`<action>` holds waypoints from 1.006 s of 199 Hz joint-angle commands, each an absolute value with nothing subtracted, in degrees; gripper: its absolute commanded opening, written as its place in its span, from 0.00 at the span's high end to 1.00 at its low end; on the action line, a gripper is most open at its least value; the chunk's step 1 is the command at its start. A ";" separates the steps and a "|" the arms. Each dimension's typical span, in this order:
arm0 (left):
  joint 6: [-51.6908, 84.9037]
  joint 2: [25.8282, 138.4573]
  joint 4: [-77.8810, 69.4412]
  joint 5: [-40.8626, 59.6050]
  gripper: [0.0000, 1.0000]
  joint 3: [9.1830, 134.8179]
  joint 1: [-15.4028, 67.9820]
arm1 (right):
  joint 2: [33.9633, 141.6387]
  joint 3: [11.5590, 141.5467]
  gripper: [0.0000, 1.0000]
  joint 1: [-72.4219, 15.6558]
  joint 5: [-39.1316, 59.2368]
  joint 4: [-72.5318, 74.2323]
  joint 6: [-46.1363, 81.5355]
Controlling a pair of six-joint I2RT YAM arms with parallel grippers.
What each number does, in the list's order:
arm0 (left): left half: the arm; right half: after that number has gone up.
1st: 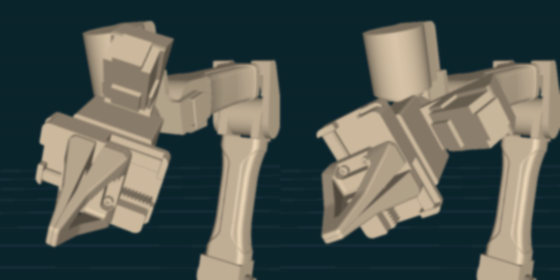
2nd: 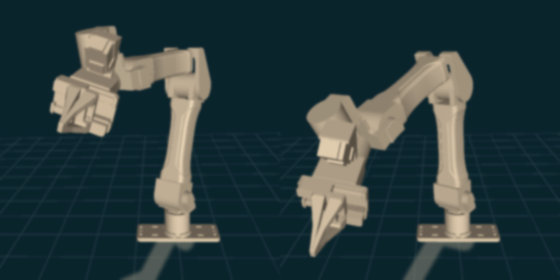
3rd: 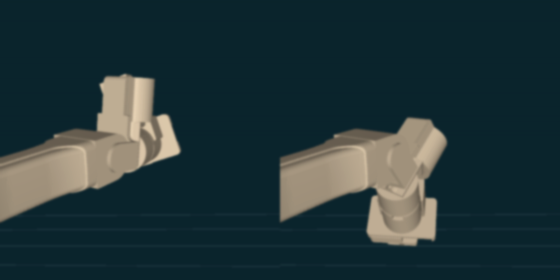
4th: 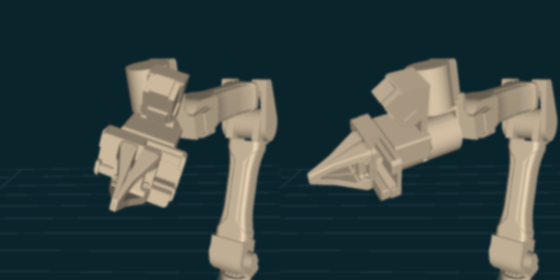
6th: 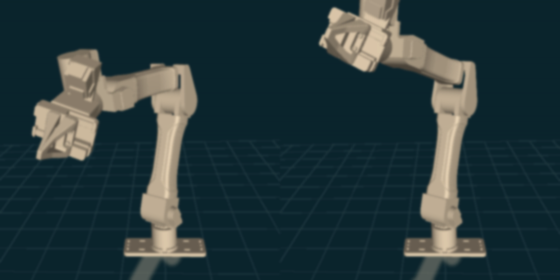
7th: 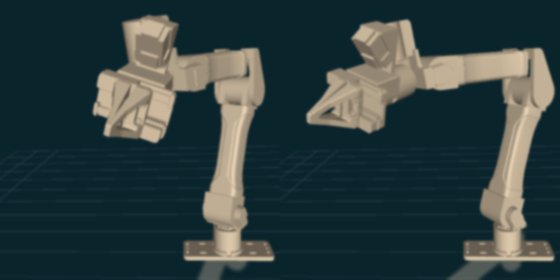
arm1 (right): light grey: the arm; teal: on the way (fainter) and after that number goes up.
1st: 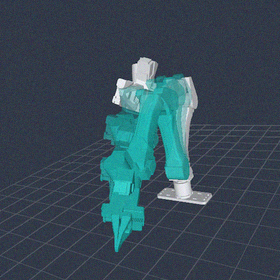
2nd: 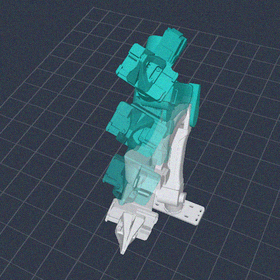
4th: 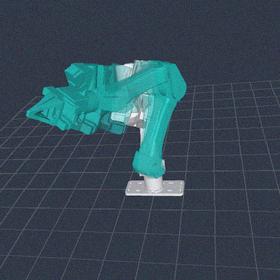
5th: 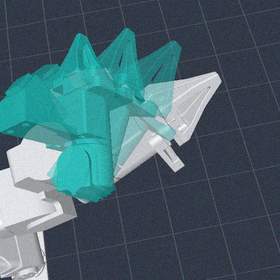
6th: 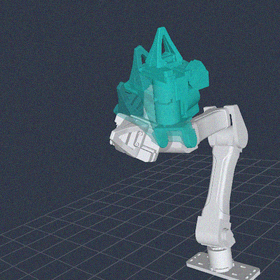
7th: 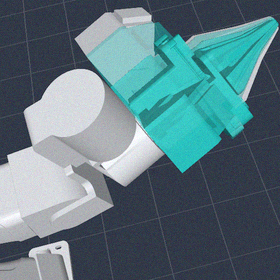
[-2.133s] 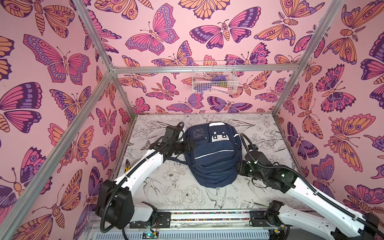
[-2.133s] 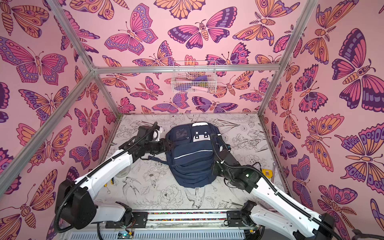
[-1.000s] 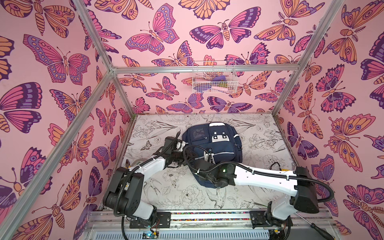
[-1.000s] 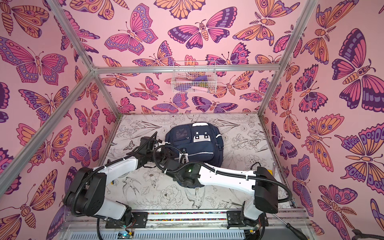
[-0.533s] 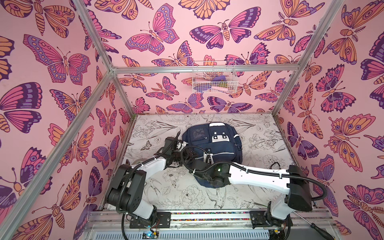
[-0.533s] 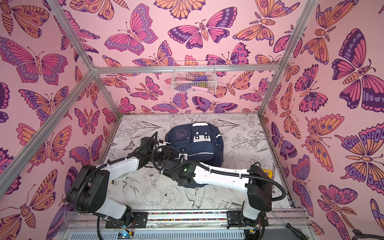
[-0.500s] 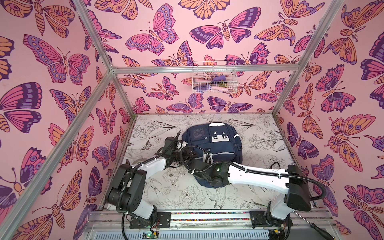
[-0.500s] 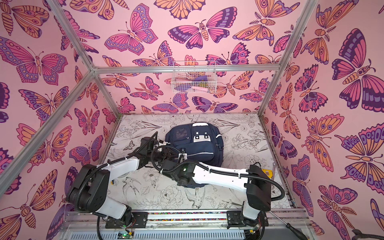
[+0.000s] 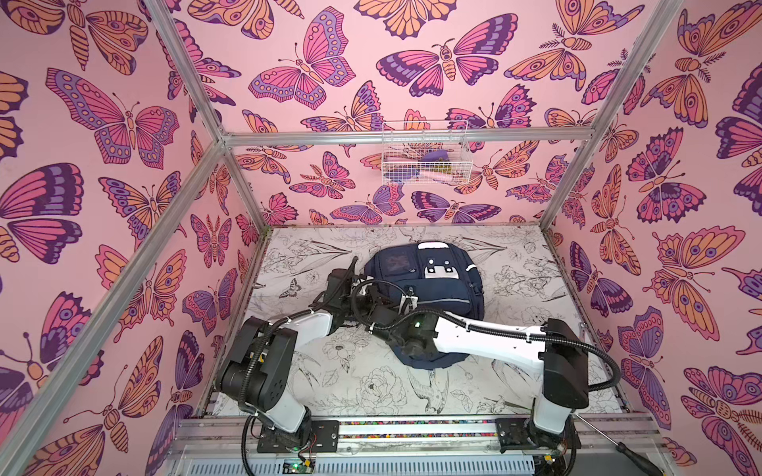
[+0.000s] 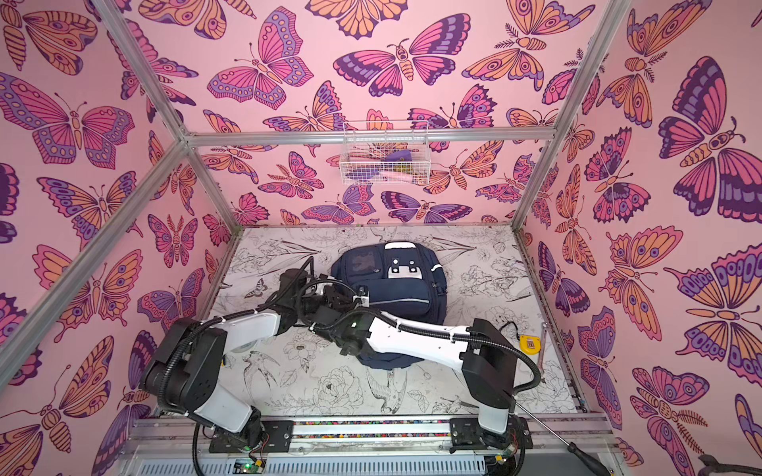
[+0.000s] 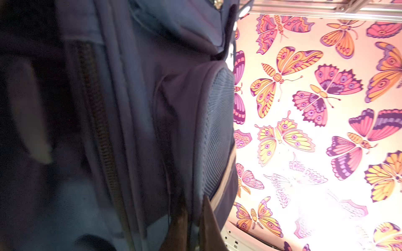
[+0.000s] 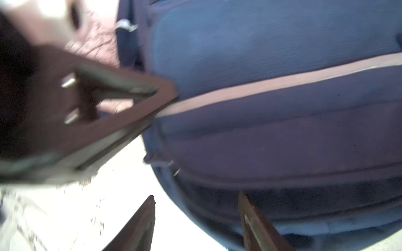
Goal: Pack the student bag
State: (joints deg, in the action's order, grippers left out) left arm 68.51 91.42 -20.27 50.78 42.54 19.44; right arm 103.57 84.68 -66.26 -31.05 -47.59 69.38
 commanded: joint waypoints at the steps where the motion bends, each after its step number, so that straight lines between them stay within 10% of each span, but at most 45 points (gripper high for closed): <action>1: 70.25 90.61 -27.82 53.43 1.00 42.82 19.25 | 104.48 87.13 0.37 -63.55 -30.05 -50.88 73.71; 200: 69.95 91.10 -28.74 56.16 1.00 41.31 19.25 | 104.77 85.35 0.33 -60.99 -25.78 -36.88 69.39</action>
